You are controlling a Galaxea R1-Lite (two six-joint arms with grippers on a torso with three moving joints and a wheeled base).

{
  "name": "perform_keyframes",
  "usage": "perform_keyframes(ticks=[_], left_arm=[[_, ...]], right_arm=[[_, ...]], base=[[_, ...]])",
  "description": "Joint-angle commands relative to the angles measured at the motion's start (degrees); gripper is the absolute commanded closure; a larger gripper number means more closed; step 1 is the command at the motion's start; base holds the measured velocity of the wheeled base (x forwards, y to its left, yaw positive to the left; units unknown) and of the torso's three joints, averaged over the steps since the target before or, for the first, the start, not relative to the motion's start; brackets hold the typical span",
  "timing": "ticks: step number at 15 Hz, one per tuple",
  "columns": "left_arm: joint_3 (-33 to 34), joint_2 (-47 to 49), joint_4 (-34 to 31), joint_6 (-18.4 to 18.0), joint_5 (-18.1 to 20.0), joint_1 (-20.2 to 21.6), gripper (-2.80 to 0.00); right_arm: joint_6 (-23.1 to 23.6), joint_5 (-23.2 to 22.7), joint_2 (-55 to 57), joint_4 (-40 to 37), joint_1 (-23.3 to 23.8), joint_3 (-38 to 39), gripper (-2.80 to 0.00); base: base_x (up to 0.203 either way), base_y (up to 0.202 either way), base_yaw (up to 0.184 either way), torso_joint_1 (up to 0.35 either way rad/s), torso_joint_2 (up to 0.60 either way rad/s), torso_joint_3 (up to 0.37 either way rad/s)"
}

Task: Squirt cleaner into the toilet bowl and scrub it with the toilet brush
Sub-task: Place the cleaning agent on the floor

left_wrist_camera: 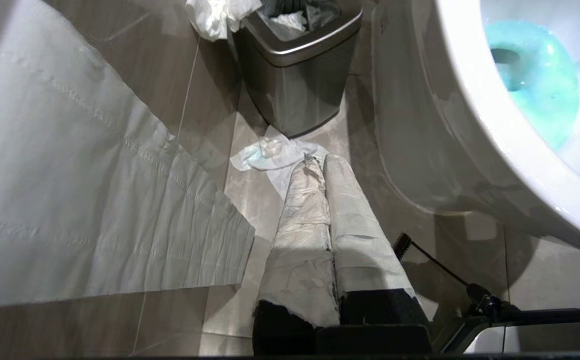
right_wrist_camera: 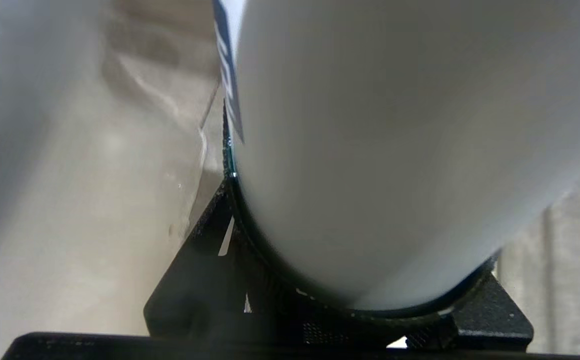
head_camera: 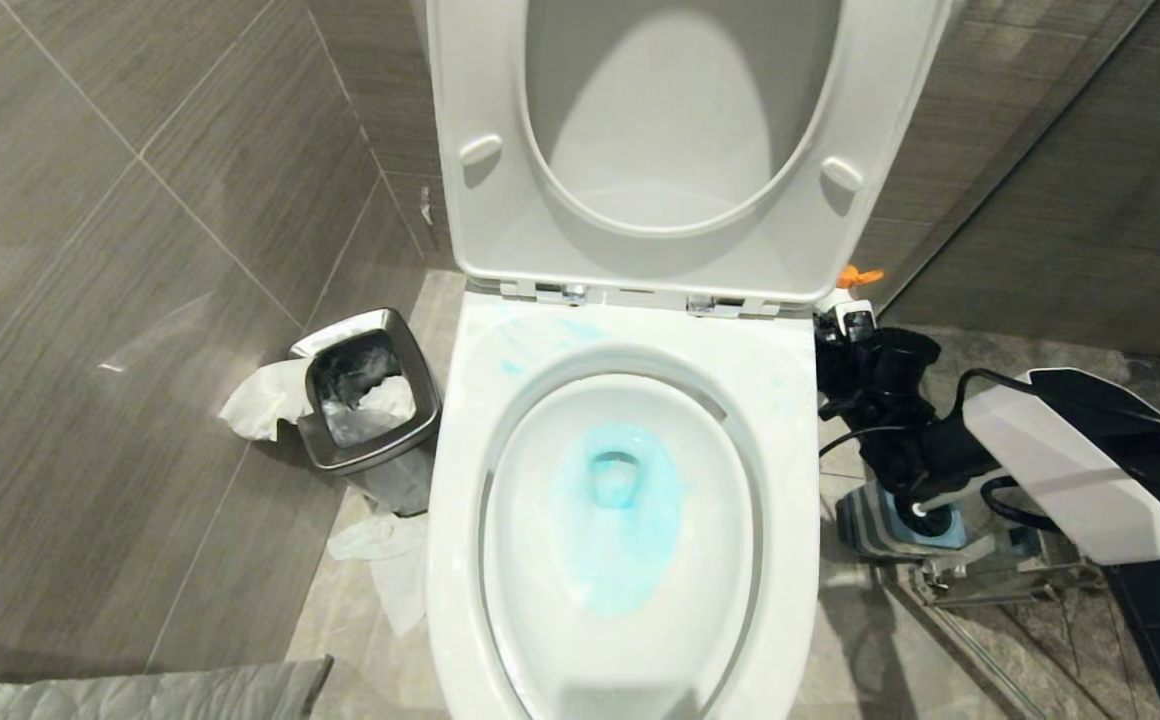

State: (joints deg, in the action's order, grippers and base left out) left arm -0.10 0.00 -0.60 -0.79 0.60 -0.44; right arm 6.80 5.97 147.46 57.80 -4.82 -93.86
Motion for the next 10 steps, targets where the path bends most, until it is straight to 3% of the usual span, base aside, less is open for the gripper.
perform_keyframes(ticks=[1,10], left_arm=[[-0.01,0.09,-0.02,0.0,0.02,0.0,0.0],[0.01,0.09,0.25,0.09,-0.05,-0.08,0.0]], right_arm=[[0.21,-0.52,0.45,0.4,0.06,-0.19,0.0],[1.99,-2.08,0.99,0.56,0.07,-1.31,0.0]], base=[[0.0,0.0,0.0,0.005,0.0,-0.19],[0.0,0.0,0.0,0.002,0.0,-0.199]])
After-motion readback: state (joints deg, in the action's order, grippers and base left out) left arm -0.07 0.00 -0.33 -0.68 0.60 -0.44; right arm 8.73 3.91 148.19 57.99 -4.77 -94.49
